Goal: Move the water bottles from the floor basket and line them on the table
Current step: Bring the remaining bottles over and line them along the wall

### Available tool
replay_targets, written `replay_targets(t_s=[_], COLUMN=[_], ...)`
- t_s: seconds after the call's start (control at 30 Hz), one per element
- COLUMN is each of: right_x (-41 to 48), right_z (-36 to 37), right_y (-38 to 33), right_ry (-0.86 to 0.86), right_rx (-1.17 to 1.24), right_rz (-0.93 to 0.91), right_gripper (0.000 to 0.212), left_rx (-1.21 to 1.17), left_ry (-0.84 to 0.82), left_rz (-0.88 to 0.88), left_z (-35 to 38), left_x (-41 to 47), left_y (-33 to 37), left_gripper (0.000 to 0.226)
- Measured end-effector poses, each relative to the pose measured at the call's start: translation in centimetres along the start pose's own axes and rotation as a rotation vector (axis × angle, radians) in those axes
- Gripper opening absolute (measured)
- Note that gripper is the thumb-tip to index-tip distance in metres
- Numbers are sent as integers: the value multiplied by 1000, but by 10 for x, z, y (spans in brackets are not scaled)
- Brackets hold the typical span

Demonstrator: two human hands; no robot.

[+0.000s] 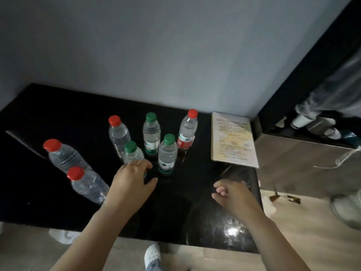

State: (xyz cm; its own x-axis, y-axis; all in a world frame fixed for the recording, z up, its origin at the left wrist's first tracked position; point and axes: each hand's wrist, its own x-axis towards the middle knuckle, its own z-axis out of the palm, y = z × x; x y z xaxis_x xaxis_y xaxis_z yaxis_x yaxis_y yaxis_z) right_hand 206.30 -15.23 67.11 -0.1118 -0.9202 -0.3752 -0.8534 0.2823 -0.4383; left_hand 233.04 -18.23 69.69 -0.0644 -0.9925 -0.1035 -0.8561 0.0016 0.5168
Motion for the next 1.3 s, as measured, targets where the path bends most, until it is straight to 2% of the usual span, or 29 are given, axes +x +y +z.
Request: replay_targets(t_s=[0.07, 0.2, 0.33, 0.57, 0.87, 1.07, 1.3], right_x=[-19, -65, -117, -242, -367, -404, -397], right_z=[-7, -29, -57, -108, -148, -167, -240], right_y=[27, 80, 137, 276, 416, 503, 624], right_ry=[32, 135, 276, 438, 709, 812, 903], right_rx=[14, -10, 127, 146, 262, 339, 314], right_rz=[60, 87, 165, 341, 577, 738, 816], right_gripper=[23, 8, 16, 27, 31, 31, 29], left_rx=[-1, -20, -5, -38, 37, 37, -9], left_ry=[-13, -162, -284, -394, -511, -621, -719], left_rz=[99, 249, 383, 584, 956, 1125, 1185], left_z=[1, 26, 70, 165, 259, 322, 412], left_x=[-5, -22, -54, -137, -220, -239, -231], left_y=[33, 101, 172, 314, 479, 585, 720], left_gripper=[39, 40, 43, 40, 36, 38, 37])
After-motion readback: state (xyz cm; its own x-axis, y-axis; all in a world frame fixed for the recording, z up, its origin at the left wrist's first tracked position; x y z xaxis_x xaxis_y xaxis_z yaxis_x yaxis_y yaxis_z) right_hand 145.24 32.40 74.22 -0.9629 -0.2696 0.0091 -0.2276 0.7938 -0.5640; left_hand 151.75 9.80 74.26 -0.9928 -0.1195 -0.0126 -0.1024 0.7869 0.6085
